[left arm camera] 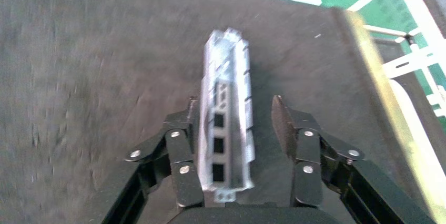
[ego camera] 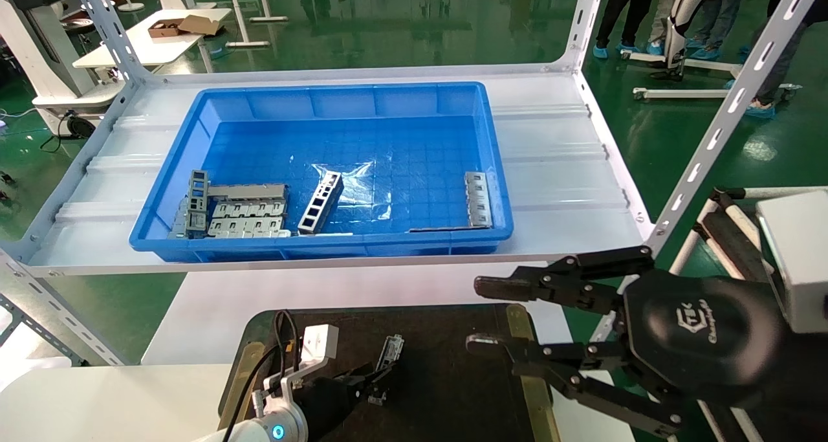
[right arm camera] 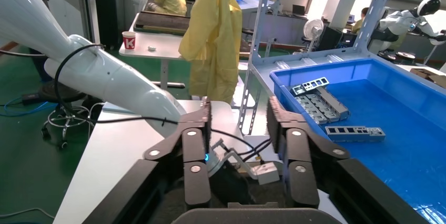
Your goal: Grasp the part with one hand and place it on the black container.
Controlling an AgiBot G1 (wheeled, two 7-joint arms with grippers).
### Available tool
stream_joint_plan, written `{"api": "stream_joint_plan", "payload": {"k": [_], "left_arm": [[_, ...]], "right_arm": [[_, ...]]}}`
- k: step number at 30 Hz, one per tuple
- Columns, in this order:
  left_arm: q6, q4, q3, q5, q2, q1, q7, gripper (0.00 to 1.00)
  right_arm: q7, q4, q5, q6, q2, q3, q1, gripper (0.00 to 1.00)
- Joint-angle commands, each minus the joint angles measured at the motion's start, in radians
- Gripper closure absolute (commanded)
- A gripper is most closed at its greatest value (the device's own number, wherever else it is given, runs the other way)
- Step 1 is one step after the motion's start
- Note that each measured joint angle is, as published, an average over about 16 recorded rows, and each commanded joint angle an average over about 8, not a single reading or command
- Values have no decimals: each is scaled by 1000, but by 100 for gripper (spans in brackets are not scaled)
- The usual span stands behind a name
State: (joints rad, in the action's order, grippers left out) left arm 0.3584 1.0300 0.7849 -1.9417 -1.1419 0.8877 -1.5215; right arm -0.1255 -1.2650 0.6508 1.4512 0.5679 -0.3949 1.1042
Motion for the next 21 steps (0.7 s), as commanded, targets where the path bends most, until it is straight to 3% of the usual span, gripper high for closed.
{"api": "stream_joint_plan", "payload": {"k": [1,12,16,21], "left_arm": [[12,38,-1,-23,15,-1,-17,0],[149,285,-4,-185,170,-4,-72,0],[156,331,16,-108,228,11,23,0],[186,336,29,120,291,55,227,0]], "right_arm": [[0,0,0,0,0,0,0,0],[0,0,0,0,0,0,0,0],[0,0,0,0,0,0,0,0],[0,0,0,0,0,0,0,0]]}}
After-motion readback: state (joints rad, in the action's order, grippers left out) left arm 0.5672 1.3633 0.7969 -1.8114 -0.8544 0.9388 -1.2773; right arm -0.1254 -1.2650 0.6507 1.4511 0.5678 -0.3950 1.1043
